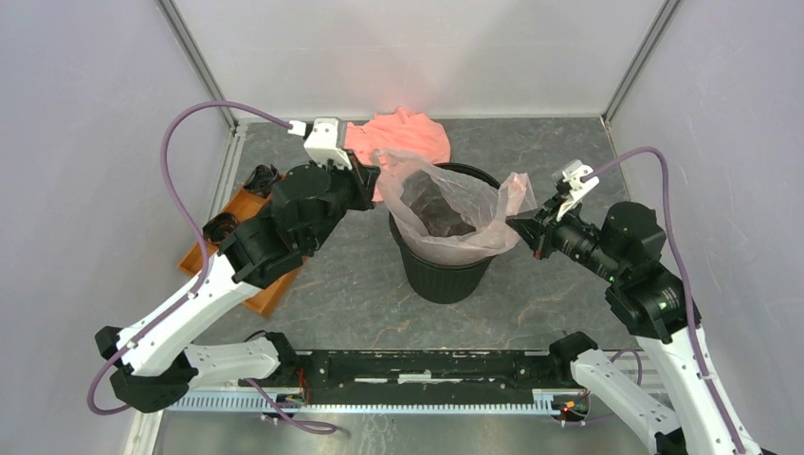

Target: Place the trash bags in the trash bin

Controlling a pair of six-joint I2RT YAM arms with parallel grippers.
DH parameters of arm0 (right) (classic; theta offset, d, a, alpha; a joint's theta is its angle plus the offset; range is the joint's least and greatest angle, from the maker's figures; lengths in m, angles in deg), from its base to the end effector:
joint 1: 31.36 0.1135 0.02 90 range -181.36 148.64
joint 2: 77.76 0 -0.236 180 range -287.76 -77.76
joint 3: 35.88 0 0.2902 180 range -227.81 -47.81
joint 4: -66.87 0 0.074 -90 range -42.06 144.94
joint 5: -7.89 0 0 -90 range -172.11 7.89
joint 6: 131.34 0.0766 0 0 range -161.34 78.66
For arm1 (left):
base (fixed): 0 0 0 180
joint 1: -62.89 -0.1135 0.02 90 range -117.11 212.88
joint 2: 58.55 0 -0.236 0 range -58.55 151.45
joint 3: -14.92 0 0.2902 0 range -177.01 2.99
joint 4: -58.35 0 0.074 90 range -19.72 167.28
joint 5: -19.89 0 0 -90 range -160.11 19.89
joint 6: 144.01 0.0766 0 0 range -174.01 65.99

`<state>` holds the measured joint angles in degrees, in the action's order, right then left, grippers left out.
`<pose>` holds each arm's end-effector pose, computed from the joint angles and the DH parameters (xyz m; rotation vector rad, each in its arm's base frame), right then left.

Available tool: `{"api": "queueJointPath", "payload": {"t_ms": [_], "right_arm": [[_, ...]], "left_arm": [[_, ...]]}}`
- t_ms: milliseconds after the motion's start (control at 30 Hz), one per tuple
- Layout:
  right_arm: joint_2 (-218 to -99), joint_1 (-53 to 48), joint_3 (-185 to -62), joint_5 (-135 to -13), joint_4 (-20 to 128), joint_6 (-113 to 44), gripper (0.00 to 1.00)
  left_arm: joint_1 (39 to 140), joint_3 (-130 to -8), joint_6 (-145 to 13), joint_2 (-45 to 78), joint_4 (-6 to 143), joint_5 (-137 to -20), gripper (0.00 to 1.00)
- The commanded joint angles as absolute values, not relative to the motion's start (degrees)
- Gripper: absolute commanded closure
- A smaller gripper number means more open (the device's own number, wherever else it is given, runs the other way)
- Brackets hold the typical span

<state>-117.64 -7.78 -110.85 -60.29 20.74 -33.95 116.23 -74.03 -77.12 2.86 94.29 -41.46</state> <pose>0.1891 0.1136 0.4039 -0.5318 1.7268 0.7239 0.2110 -0.2220 0.4343 0.0811 1.7298 -0.5640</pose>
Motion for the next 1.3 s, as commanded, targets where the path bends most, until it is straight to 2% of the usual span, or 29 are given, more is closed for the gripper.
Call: {"api": "queueJointPath", "payload": {"t_ms": [0,400,867,1000,1100,1267], "right_arm": [[-116.02,-7.96,-106.87,-76.03,16.05,-33.58,1.0],[-117.13,-7.84,-95.56,-77.47,24.74,-33.75,1.0],[-131.76,-7.93,-101.51,-71.3,39.29,-43.0,1.0],[-134.59,-7.94,-106.67,-74.54,32.43,-43.86,0.99],[-133.32,-7.95,-110.38,-77.84,26.22,-45.37,0.87],[-128.86,-7.89,-115.38,-80.26,18.47,-45.22,0.83]], "left_arm": [[113.6,-74.55,-76.25,2.66,98.64,-40.62,0.98],[110.54,-66.2,-79.47,1.88,96.59,-48.48,0.98],[110.35,-62.38,-84.1,-2.46,95.78,-51.08,0.98],[110.33,-62.58,-83.8,-4.2,97.14,-50.43,0.98],[110.28,-63.38,-82.86,-5.48,97.44,-49.36,0.98],[110.26,-66.27,-79.04,-4.67,97.64,-45.13,0.98]]}}
